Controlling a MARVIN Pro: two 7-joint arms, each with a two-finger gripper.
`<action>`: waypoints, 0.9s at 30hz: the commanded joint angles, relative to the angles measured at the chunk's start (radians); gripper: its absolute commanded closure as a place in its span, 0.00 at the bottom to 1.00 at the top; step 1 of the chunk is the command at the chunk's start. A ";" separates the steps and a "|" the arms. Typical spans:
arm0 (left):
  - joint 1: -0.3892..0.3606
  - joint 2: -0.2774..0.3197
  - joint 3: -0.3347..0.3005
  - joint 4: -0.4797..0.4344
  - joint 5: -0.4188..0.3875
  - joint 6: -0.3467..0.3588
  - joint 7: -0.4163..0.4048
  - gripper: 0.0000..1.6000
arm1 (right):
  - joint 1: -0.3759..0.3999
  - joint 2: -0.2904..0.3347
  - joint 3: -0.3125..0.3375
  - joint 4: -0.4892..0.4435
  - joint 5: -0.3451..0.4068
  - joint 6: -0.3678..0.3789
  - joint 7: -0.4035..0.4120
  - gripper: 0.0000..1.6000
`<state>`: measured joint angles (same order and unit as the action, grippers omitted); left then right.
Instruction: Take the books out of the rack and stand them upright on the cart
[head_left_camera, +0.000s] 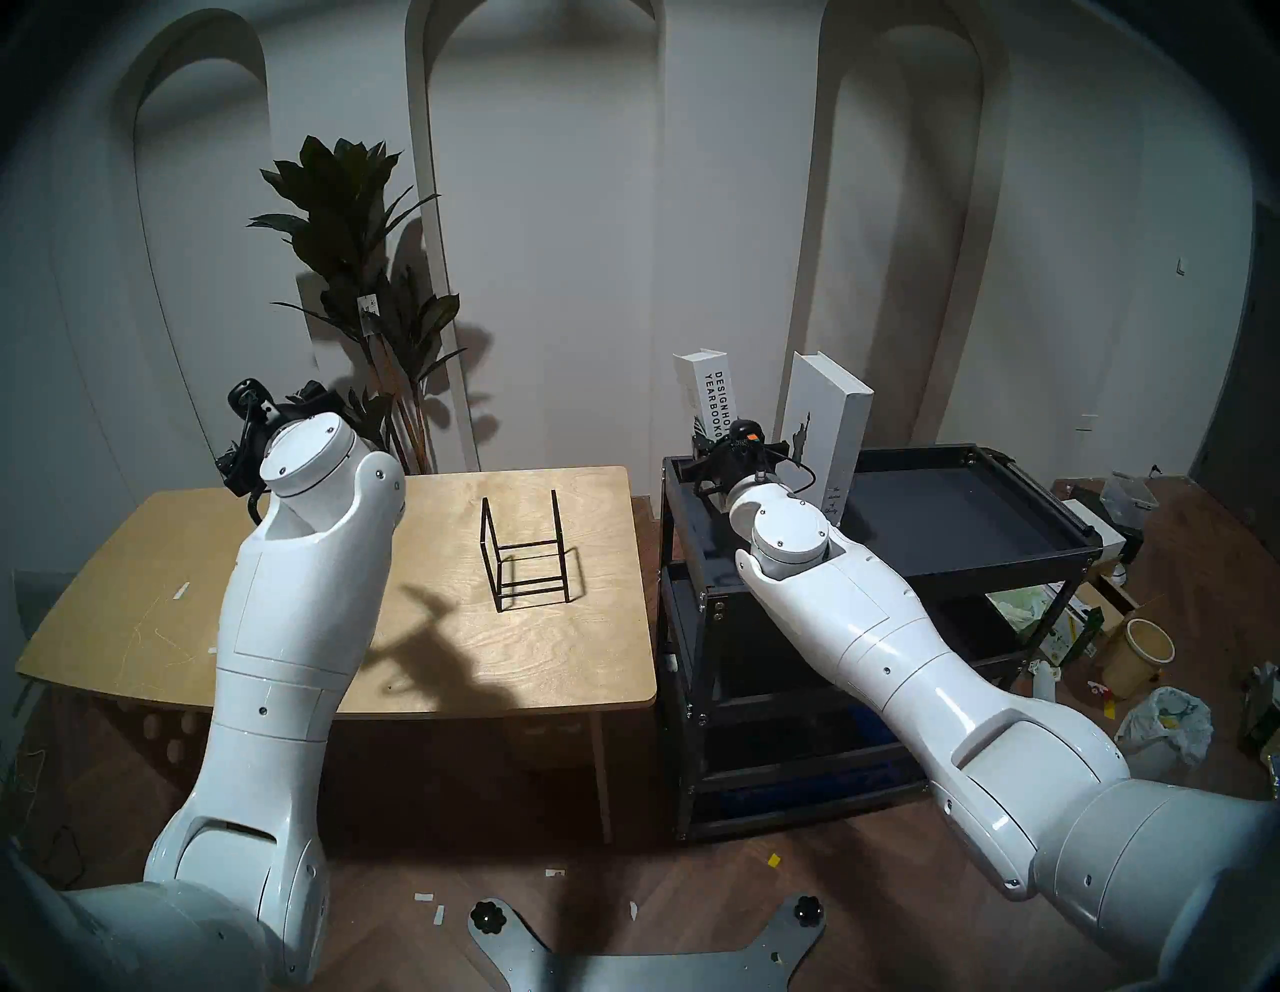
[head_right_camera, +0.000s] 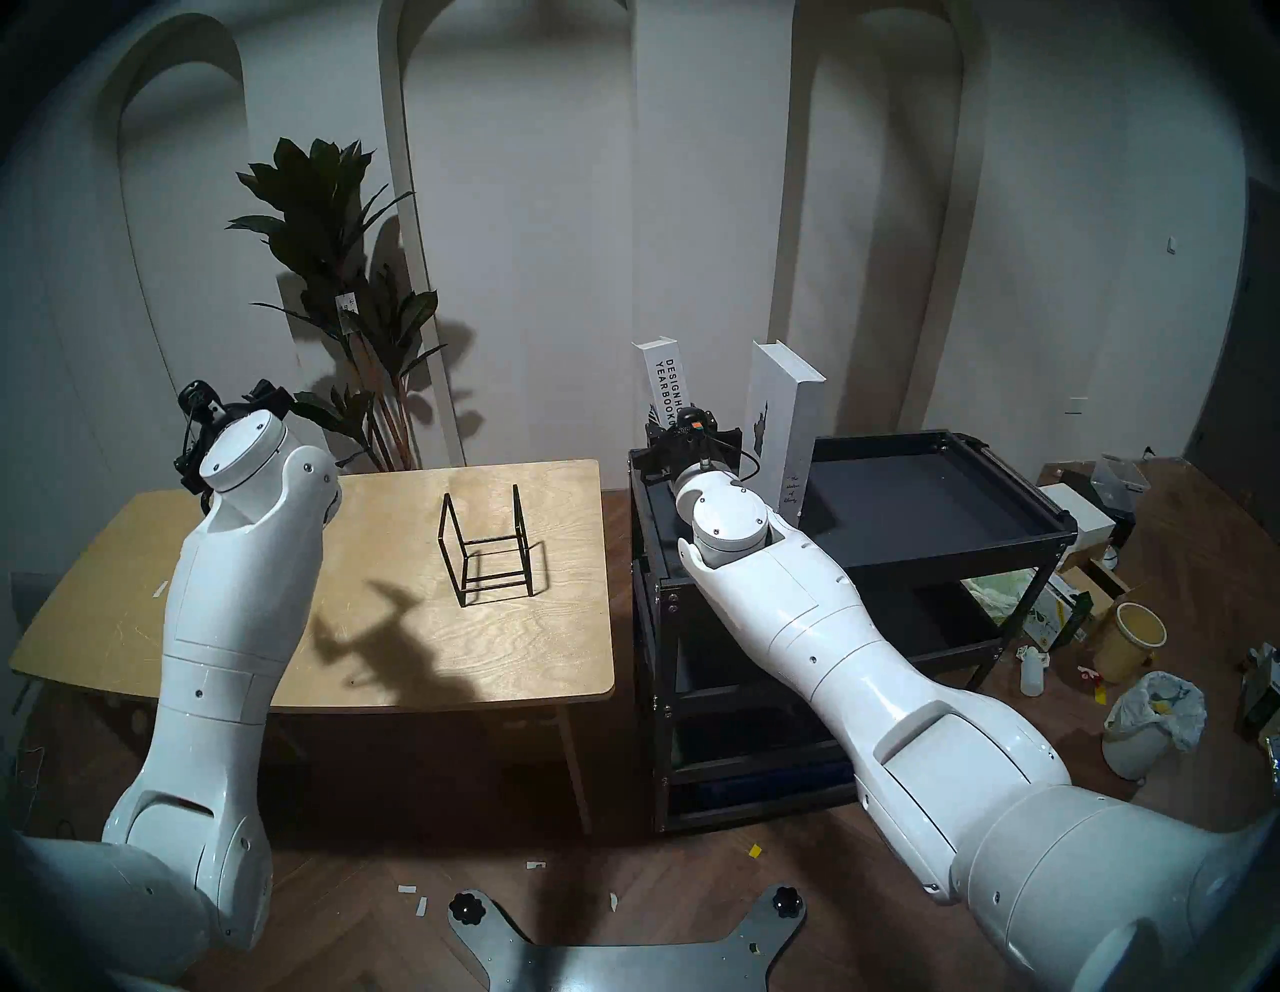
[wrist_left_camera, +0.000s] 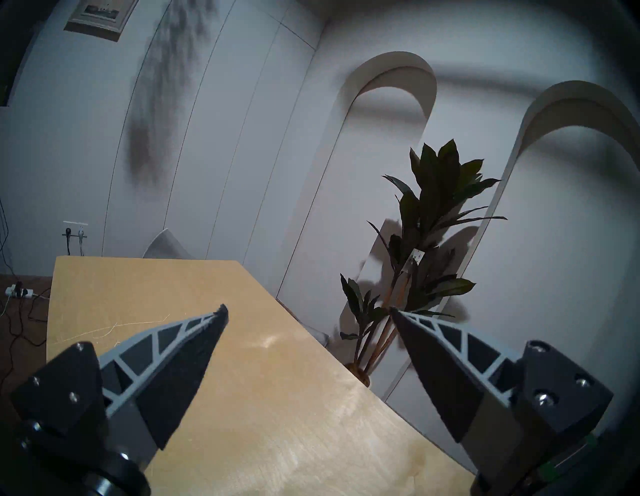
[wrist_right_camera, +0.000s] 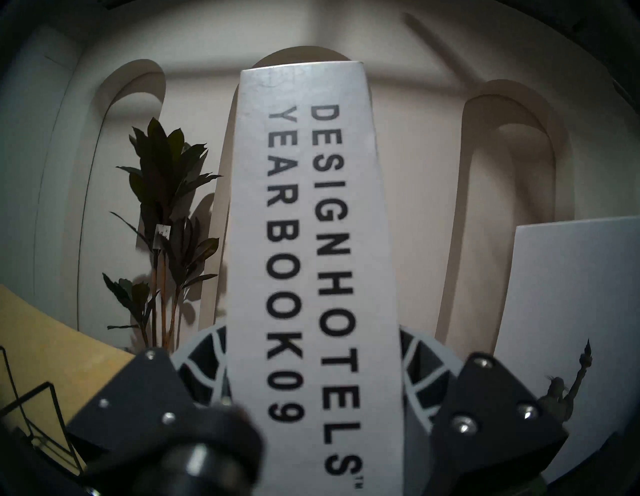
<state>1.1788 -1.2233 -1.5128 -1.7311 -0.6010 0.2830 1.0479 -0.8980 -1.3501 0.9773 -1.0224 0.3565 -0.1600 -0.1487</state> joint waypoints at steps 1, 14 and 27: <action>0.111 0.075 0.040 -0.110 0.063 -0.003 -0.037 0.00 | -0.075 0.045 0.019 -0.057 0.055 -0.042 0.070 1.00; 0.295 0.179 0.028 -0.284 0.056 -0.041 -0.126 0.00 | -0.151 0.091 0.094 -0.101 0.183 -0.082 0.154 1.00; 0.457 0.236 -0.055 -0.381 -0.023 -0.091 -0.247 0.00 | -0.124 0.042 0.090 -0.024 0.215 -0.082 0.170 1.00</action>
<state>1.5574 -1.0289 -1.5266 -2.0576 -0.6148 0.2211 0.8471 -1.0472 -1.2746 1.0756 -1.0714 0.5707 -0.2459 0.0260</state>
